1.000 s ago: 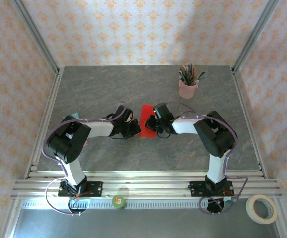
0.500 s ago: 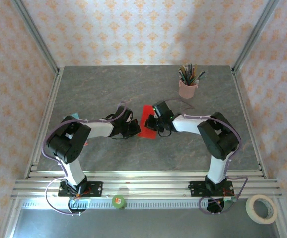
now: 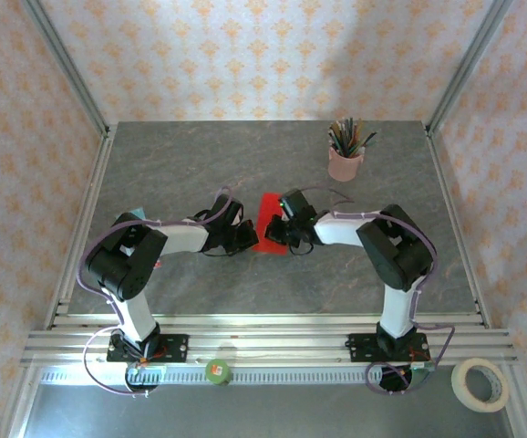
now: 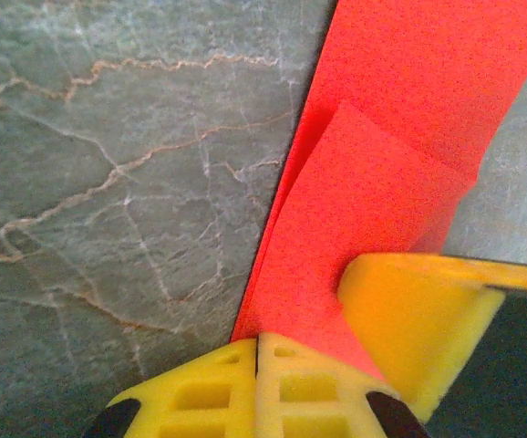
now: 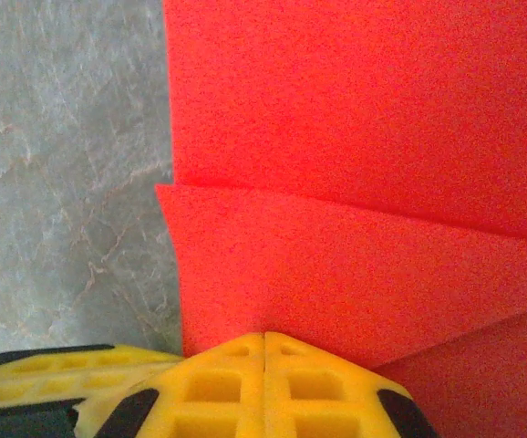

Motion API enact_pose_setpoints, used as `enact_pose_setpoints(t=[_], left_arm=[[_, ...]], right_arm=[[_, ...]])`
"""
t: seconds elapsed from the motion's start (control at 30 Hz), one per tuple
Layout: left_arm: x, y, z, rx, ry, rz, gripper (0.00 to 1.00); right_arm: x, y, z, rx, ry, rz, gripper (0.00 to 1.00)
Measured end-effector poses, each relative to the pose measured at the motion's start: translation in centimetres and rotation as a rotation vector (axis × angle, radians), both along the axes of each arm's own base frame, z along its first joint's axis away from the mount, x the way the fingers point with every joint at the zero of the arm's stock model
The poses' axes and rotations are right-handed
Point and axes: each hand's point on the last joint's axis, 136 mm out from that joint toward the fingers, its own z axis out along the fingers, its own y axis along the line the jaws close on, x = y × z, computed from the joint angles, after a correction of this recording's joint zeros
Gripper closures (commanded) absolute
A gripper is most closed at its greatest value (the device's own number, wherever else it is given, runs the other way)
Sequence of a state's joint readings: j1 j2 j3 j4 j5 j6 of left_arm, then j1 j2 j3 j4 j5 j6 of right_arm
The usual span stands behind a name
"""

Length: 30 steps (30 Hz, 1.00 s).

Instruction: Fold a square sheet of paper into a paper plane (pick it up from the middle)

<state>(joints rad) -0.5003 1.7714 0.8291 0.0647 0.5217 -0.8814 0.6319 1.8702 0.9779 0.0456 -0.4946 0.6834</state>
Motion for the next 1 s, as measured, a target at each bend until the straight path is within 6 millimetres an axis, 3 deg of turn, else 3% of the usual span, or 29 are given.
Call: enact_pose_setpoints(t=[0.17,0.37,0.5,0.6,0.7,0.9,1.0], left_arm=[[-0.1,0.0,-0.1,0.002,-0.007,0.000,1.00],[0.0,0.0,-0.1,-0.005,-0.017,-0.001,1.00],[0.0,0.0,0.2,-0.003,-0.026,-0.010,1.00],[-0.1,0.0,0.7,-0.001,-0.023,-0.012,0.91],[0.3,-0.3,2.3,-0.023,-0.055,-0.007,0.79],[2.9,-1.6,6.1,-0.079,-0.157,-0.005,0.74],[3.8,-2.0,5.9,-0.082,-0.164,-0.002,0.74]], right_arm=[[1.2,-1.9,-0.1,0.016,0.002,-0.057,1.00],[4.2,-7.6,0.1,-0.017,-0.010,-0.219,1.00],[5.1,-10.2,0.4,-0.071,-0.029,-0.293,1.00],[4.6,-10.4,1.8,-0.059,-0.053,-0.294,0.98],[3.7,-10.1,3.5,-0.011,-0.080,-0.283,0.90],[1.5,-8.4,4.4,0.113,-0.065,-0.268,0.76],[0.5,-7.5,4.0,0.161,-0.033,-0.262,0.73]])
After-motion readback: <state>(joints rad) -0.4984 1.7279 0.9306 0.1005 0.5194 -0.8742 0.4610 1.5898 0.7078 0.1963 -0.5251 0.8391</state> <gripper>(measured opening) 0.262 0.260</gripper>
